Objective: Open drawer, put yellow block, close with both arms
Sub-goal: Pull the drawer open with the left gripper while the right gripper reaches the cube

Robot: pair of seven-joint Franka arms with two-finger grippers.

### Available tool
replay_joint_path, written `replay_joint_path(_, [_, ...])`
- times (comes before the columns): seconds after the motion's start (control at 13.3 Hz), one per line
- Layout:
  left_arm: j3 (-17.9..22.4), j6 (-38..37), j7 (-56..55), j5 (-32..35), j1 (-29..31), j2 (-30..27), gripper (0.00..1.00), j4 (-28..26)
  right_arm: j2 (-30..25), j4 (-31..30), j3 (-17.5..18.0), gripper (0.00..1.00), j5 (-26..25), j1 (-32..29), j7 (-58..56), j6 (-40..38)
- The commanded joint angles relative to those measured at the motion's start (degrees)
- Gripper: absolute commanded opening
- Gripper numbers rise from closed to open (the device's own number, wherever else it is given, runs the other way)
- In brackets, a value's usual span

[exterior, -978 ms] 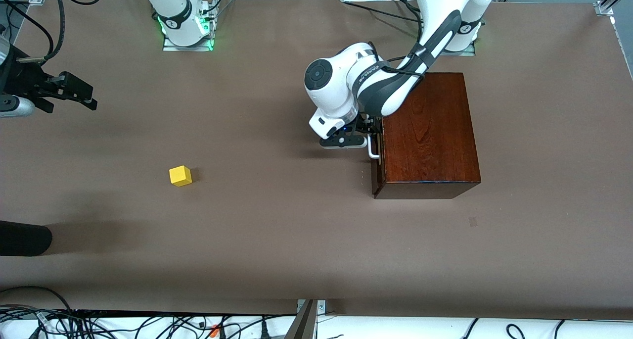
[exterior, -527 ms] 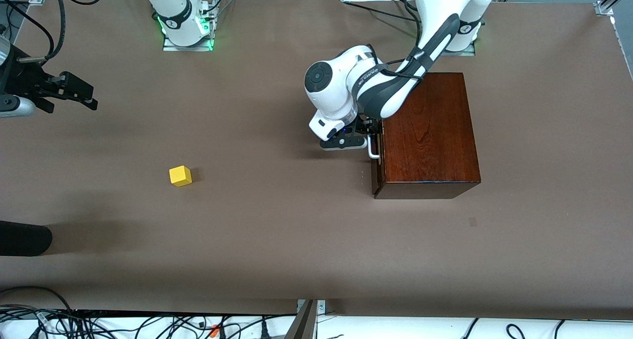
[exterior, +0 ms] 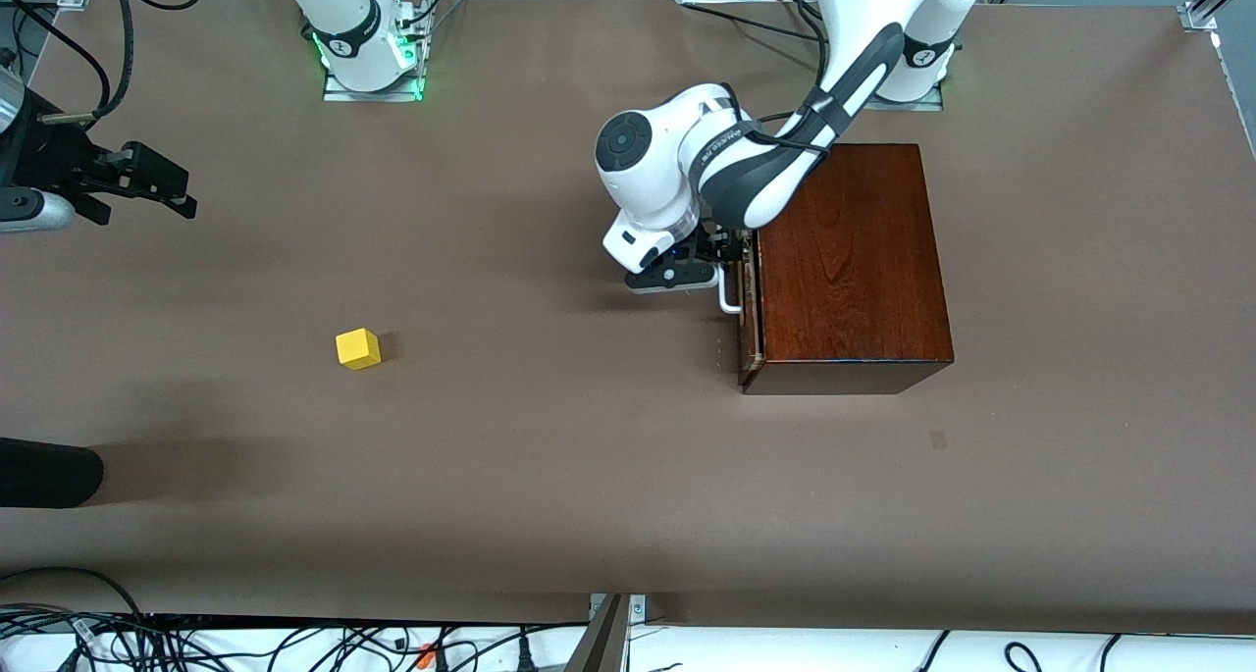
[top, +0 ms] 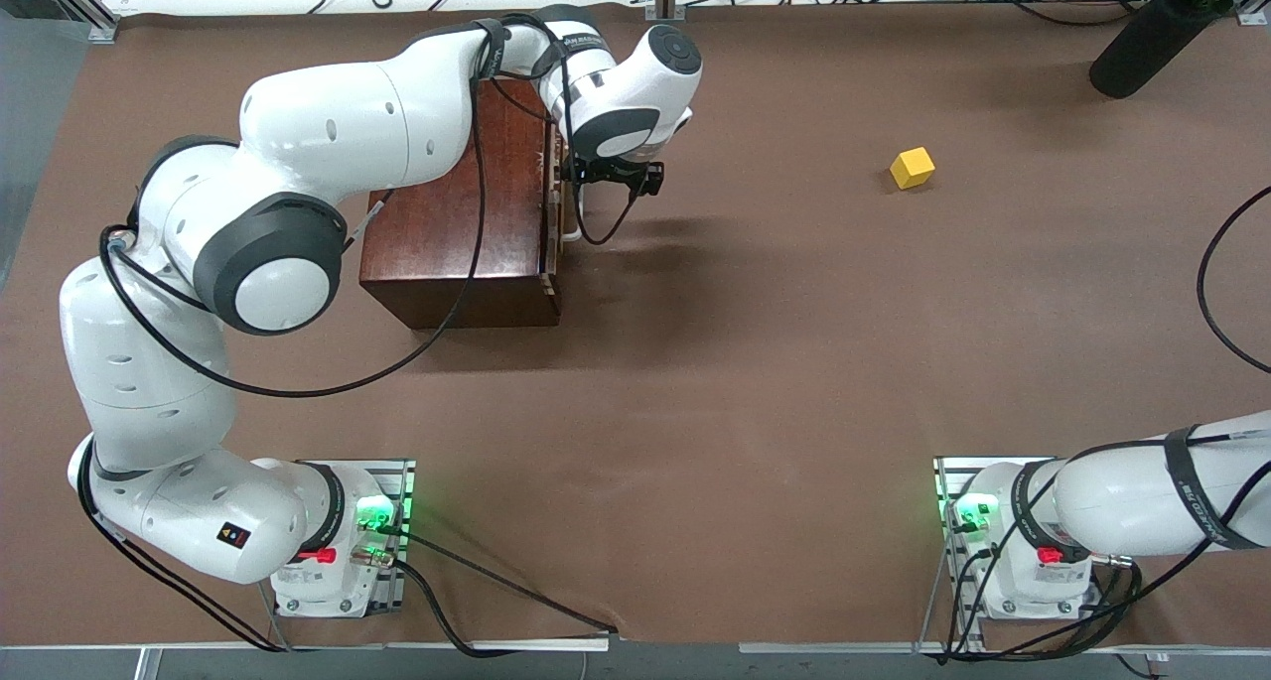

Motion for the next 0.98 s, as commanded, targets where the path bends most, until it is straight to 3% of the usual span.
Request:
replay_joint_path(0.0, [-0.34, 0.19, -2.65, 0.31, -2.58, 3.02, 1.00, 3.91, 0.36, 1.30, 0.14, 1.00, 0.95, -0.02, -0.38, -0.38])
replay_joint_path(0.9, [-0.42, 0.28, -6.60, -1.45, -7.59, 9.18, 1.00, 14.72, 0.36, 1.30, 0.06, 1.00, 0.86, -0.11, -0.39, -0.73])
